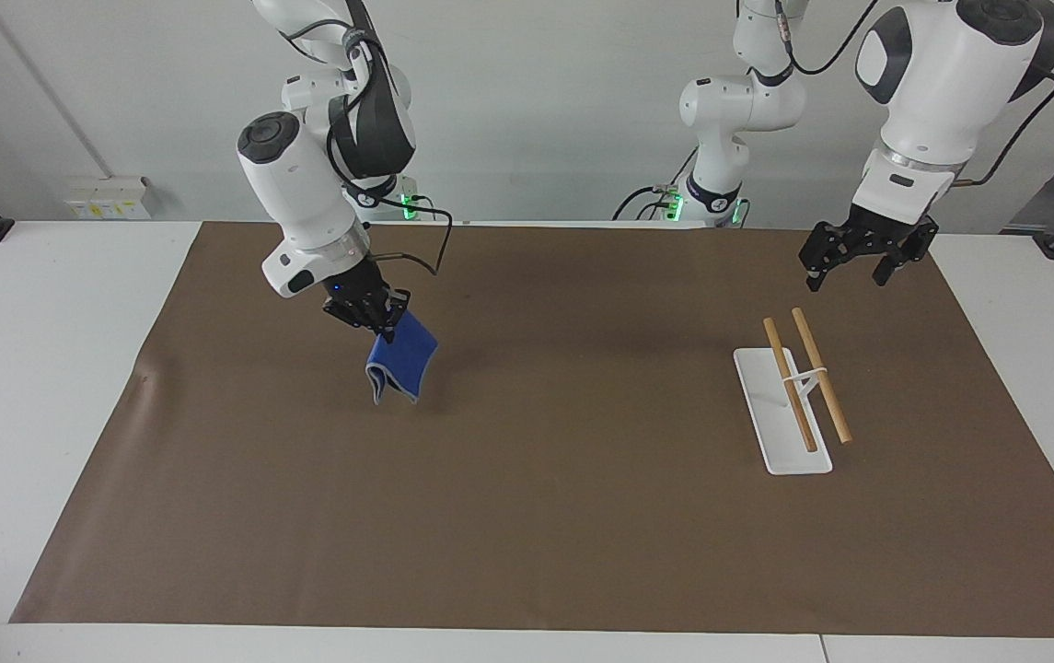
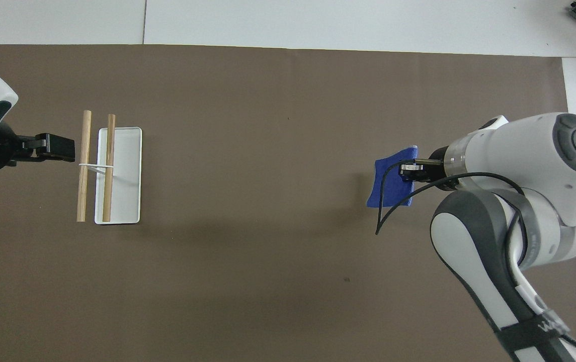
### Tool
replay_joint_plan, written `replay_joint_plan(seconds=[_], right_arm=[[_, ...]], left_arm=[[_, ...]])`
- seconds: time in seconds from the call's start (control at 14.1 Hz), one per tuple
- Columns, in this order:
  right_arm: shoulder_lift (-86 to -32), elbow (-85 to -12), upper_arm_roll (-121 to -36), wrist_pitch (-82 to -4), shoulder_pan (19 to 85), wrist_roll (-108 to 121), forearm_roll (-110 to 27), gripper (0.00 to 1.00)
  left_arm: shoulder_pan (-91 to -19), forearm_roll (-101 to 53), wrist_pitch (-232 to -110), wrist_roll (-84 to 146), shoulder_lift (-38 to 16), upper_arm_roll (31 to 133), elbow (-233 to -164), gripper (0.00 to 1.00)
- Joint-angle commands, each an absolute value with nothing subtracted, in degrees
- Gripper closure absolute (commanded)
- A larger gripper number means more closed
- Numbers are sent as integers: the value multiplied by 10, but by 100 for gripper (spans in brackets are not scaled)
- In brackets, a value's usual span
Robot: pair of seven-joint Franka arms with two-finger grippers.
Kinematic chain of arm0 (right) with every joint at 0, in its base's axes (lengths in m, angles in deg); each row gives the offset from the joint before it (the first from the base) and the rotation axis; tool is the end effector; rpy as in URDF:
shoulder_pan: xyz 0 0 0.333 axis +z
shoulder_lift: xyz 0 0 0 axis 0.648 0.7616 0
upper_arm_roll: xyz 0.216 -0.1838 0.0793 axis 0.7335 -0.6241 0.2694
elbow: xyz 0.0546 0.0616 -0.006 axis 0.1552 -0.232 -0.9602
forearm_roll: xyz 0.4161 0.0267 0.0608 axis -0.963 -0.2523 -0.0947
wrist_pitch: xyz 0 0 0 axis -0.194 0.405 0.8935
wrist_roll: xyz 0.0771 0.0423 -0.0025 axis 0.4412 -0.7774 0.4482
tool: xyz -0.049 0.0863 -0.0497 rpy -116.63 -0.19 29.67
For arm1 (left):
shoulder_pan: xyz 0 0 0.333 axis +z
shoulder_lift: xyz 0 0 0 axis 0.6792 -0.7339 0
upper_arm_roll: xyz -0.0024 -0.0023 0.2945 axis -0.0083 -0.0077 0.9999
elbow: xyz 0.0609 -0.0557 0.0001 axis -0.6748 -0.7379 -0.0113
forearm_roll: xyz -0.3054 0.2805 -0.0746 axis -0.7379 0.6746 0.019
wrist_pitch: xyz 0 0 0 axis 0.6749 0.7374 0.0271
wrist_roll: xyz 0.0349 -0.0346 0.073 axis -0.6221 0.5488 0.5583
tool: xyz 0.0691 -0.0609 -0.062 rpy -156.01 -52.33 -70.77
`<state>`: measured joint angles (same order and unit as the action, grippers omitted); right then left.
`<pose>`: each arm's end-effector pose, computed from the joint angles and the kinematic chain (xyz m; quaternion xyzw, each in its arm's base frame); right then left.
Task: Right arm passes towel to left arm to hang
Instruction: 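Carry the towel toward center while the left gripper reaches toward it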
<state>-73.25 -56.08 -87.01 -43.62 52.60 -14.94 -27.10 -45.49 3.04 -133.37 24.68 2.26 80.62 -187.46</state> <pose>0.5879 0.1288 0.4470 -0.9875 0.0779 -0.0222 0.1352 0.5794 -0.0717 0.5692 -0.9988 -0.0132 -0.0444 0.0143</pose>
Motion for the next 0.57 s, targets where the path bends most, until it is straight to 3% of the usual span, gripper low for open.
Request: replay_joint_plan(seconds=[0.0, 0.5], right_arm=[[-732, -514, -865, -404, 519, -193, -367, 100], [-732, -489, -840, -447, 522, -391, -572, 100]], left_arm=[[-456, 24, -1332, 250, 38, 809, -1891, 0], [-456, 24, -1332, 252, 37, 808, -1891, 0]])
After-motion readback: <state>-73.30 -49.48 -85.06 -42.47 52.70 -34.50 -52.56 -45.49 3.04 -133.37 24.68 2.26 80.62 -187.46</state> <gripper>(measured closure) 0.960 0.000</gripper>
